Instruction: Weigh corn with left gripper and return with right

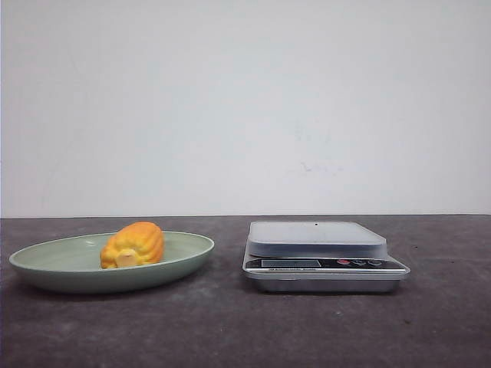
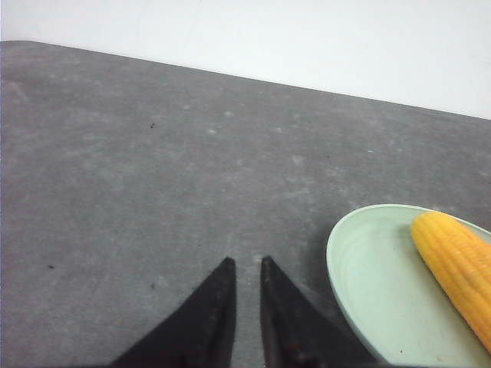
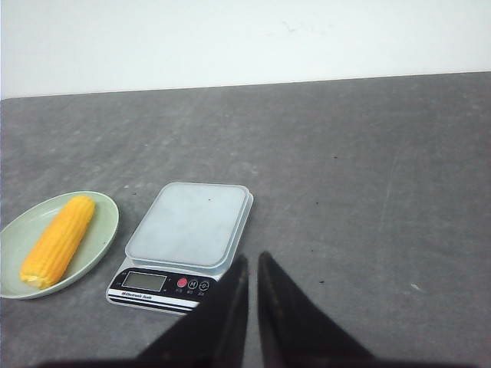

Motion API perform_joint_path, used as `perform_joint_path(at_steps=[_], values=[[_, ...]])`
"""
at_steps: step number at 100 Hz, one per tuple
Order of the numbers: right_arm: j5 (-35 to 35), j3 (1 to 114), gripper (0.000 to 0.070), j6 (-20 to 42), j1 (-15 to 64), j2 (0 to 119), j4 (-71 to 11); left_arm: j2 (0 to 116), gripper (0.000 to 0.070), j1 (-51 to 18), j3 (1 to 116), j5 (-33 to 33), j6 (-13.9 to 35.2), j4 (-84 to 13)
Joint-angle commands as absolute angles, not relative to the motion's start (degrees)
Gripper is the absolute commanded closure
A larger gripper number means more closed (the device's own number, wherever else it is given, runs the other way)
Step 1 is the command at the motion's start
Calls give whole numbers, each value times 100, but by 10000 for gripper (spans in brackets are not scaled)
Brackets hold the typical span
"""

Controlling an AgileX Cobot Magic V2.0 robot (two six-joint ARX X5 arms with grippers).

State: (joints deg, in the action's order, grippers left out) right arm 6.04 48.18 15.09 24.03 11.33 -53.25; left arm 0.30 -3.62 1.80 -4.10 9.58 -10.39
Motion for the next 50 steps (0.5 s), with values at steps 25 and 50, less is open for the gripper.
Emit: perform_joint_path(at_steps=[25, 50], values=[[974, 4825, 686, 1044, 2366, 1135, -4978, 23, 673, -360, 84, -390, 882, -1072], [336, 3334, 686, 115, 794, 600, -2508, 23, 673, -360, 84, -392, 882, -1072]])
